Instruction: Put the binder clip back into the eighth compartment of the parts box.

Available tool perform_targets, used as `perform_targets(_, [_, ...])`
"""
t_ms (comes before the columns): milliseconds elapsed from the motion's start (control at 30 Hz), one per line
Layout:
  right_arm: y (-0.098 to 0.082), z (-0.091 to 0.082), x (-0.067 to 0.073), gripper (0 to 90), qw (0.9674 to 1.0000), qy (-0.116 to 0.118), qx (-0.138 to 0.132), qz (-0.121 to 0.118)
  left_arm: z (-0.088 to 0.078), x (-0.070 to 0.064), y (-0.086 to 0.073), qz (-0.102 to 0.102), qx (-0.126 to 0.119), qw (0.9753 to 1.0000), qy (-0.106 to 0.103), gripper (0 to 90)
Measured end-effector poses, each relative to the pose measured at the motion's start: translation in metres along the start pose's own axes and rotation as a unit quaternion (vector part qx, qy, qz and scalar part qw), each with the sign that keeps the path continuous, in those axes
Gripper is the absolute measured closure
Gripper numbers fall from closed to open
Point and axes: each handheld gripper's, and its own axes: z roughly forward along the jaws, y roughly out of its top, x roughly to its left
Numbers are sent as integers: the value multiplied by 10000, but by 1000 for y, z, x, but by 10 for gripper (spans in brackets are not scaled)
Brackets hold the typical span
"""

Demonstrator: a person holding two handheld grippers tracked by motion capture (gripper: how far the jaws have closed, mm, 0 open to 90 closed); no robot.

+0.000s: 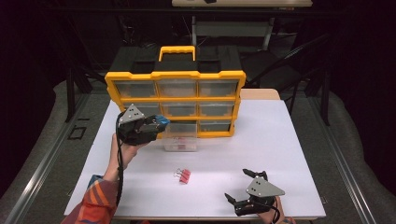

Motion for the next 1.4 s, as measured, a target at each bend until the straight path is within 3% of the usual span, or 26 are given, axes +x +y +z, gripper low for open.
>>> perform_targets(433, [-1, 0, 0, 7, 10000, 24, 36, 1, 28, -9, 3, 274, 172, 9993, -168, 497])
perform_targets(967, [0, -1, 0, 7, 10000, 29, 23, 2, 51, -9, -3, 198, 478, 9985, -202, 492])
perform_targets(1133, [-1, 0, -1, 7, 10000, 34, 31, -6, 41, -7, -2, 74, 389, 9987, -314, 274])
perform_targets(1400, [0, -1, 0, 7, 10000, 35, 24, -5, 18, -13, -13, 149, 316, 9989, -317, 145])
